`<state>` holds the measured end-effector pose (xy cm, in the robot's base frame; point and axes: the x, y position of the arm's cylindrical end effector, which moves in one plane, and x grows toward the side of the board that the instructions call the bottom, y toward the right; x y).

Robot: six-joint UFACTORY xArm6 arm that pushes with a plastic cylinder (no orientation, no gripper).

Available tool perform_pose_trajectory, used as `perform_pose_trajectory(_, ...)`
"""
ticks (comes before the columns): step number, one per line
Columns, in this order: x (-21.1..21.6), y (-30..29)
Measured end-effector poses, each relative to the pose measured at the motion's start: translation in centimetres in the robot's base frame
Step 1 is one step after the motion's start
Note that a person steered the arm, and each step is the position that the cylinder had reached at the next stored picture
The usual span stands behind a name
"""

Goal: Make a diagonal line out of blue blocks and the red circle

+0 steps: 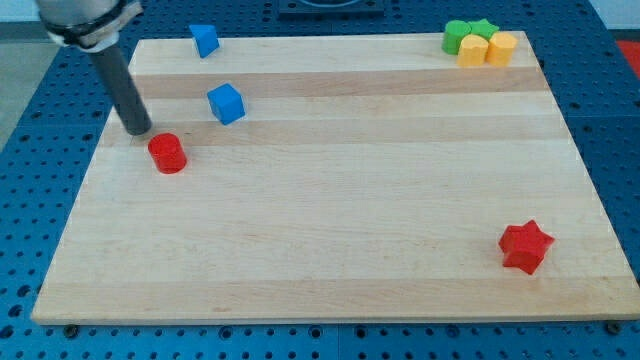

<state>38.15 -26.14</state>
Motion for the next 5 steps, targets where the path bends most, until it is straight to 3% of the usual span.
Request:
perform_pose_trajectory(1,2.5,2.3)
perform_pose_trajectory(3,6.8,21.7)
perform_pose_trajectory(5,4.4,17.4)
